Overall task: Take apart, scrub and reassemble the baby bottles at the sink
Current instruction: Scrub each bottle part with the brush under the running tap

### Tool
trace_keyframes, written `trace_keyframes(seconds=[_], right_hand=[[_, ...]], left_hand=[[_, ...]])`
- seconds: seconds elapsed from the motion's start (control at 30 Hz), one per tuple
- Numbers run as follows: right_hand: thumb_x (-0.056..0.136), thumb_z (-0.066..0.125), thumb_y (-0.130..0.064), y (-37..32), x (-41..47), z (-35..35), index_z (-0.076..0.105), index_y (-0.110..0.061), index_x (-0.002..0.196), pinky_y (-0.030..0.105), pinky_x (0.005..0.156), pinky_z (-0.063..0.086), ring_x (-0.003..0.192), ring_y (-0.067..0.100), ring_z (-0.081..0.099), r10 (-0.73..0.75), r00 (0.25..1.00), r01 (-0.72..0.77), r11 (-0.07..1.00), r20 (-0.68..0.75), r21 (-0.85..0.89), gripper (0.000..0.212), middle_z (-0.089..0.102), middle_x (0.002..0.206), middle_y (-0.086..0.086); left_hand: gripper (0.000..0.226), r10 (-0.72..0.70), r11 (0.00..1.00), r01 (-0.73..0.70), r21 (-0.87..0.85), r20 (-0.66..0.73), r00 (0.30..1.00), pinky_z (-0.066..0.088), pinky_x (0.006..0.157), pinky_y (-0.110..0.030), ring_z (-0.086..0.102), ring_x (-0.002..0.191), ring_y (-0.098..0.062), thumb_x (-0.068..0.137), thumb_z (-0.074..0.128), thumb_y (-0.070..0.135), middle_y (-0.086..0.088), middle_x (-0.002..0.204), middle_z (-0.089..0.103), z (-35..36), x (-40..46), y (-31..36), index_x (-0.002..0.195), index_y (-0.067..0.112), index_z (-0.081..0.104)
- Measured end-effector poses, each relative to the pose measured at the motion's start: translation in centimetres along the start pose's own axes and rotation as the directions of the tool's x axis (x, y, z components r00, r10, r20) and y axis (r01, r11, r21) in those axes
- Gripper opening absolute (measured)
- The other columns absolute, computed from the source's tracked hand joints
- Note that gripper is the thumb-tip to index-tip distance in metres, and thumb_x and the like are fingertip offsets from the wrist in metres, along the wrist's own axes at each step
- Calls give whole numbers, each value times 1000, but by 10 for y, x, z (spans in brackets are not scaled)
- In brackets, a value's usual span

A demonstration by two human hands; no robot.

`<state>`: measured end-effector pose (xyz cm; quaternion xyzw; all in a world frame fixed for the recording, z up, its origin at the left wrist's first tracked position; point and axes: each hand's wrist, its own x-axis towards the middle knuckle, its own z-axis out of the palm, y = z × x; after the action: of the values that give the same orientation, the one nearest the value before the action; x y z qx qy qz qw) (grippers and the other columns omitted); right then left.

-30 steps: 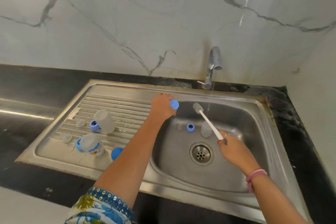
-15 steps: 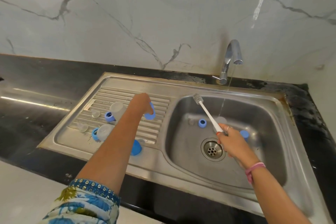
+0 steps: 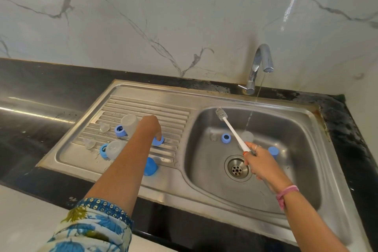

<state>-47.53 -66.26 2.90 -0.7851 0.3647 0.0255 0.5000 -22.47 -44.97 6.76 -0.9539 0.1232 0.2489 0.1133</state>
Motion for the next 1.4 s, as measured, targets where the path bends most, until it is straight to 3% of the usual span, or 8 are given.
trace_keyframes(seconds=[0.27, 0.4, 0.5, 0.6, 0.8, 1.03, 1.23, 1.4], right_hand=[[99, 43, -17, 8, 0, -3, 47, -30, 138, 18, 41, 32, 52, 8, 42, 4, 1000, -3, 1000, -4, 22, 41, 56, 74, 1], [98, 45, -18, 13, 2, -9, 48, -28, 139, 19, 40, 33, 52, 8, 44, 30, 999, -28, 998, -30, 57, 42, 58, 78, 1], [97, 46, -18, 22, 2, -18, 49, -30, 138, 20, 41, 33, 52, 9, 44, 47, 998, -43, 997, -52, 66, 42, 59, 79, 1], [96, 49, -21, 33, 0, -28, 50, -33, 136, 22, 44, 35, 53, 10, 45, 49, 996, -45, 997, -73, 59, 42, 60, 82, 0], [95, 52, -21, 58, 7, -48, 52, -32, 135, 20, 46, 35, 49, 6, 46, 58, 993, -54, 998, -103, 37, 42, 56, 81, -7], [94, 55, -29, 77, 28, -64, 54, -32, 136, 23, 60, 42, 60, 6, 52, 62, 989, -60, 998, -133, 22, 42, 59, 91, -4], [95, 56, -35, 91, 42, -62, 55, -35, 133, 26, 62, 44, 61, 4, 50, 66, 989, -63, 998, -129, 28, 38, 59, 81, -7], [96, 55, -36, 103, 50, -57, 54, -39, 133, 21, 59, 41, 61, 3, 49, 81, 990, -74, 995, -119, 66, 37, 58, 82, -7]], left_hand=[[49, 10, 996, -15, -84, -57, 998, 47, 73, -30, 63, 102, -27, 77, 79, 32, -11, 105, 64, -3, 2, 2, 112, 3, 59], [34, 36, 976, -82, -201, -223, 974, 45, 69, -31, 61, 91, -28, 80, 75, 24, -9, 87, 59, -12, 0, 17, 97, 1, 56], [23, 60, 935, -184, -303, -378, 924, 48, 74, -36, 61, 100, -34, 86, 63, 13, -16, 103, 62, -13, -1, 40, 104, 1, 57], [32, 131, 916, -271, -296, -417, 900, 49, 90, -41, 58, 112, -37, 89, 57, 14, -19, 120, 60, -6, -2, 74, 119, 1, 58], [33, 302, 899, -378, -219, -315, 900, 46, 99, -39, 55, 117, -33, 93, 50, 11, -17, 126, 60, 34, 14, 141, 124, 3, 60], [43, 441, 880, -452, -144, -101, 892, 38, 107, -41, 42, 128, -34, 91, 44, 3, -15, 138, 41, 81, 46, 182, 133, 5, 51], [54, 453, 892, -449, -57, 79, 888, 28, 115, -45, 18, 145, -33, 93, 41, 4, -7, 163, -7, 109, 74, 205, 147, 9, 36], [52, 473, 881, -472, -41, 134, 871, 26, 116, -44, 8, 149, -30, 93, 39, 6, -11, 162, 6, 111, 100, 224, 145, 6, 36]])
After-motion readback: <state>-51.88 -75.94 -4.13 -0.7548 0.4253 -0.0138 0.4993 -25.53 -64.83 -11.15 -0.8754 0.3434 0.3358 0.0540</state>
